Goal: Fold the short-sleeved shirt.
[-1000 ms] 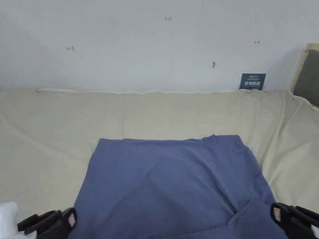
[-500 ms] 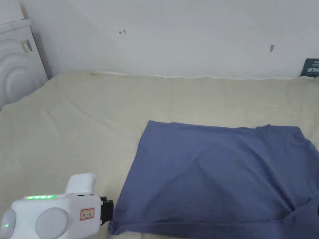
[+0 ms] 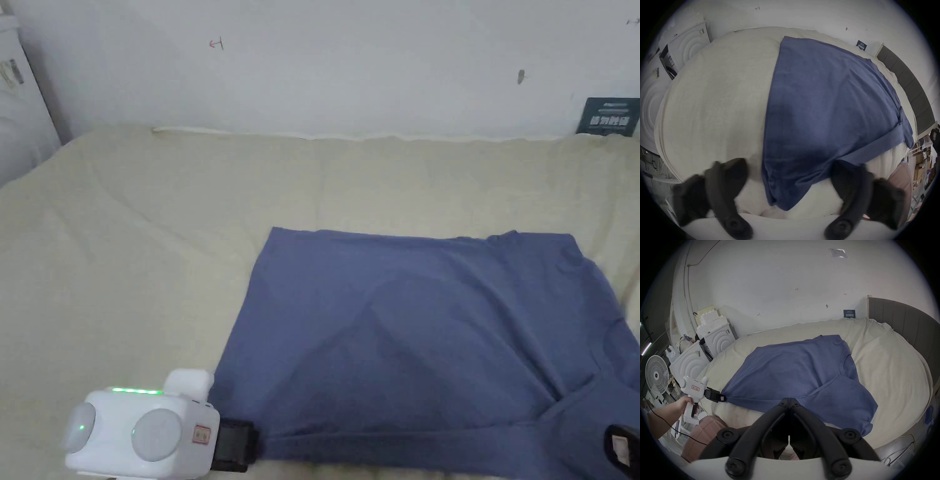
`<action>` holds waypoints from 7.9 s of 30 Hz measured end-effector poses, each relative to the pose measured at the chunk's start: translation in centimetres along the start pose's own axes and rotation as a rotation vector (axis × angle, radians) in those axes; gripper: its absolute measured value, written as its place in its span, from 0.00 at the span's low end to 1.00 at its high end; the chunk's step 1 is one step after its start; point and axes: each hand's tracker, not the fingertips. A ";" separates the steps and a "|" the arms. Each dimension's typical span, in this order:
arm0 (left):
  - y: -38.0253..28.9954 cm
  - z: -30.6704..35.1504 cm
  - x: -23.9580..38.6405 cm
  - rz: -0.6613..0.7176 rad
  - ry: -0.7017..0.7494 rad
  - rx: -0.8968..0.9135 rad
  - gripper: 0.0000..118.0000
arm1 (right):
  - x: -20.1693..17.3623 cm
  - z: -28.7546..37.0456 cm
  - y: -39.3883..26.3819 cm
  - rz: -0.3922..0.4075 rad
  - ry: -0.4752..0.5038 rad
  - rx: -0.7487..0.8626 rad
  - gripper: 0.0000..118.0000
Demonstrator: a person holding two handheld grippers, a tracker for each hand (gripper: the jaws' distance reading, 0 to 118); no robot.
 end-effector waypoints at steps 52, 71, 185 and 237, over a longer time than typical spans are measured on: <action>5.7 8.5 0.7 -0.023 -0.163 -0.021 0.08 | 12.1 -0.4 5.1 -0.051 -0.177 -0.432 0.04; 25.5 -7.5 -0.6 0.178 -0.176 -0.210 0.29 | 17.0 -26.4 18.6 -0.174 -0.352 -0.605 0.19; 7.0 4.6 -7.7 0.092 -0.158 -0.131 0.07 | 20.0 -2.1 7.6 -0.397 -0.160 -0.552 0.03; 11.5 6.2 1.5 -0.027 -0.205 -0.147 0.06 | 18.5 -1.9 9.3 -0.289 -0.073 -0.544 0.03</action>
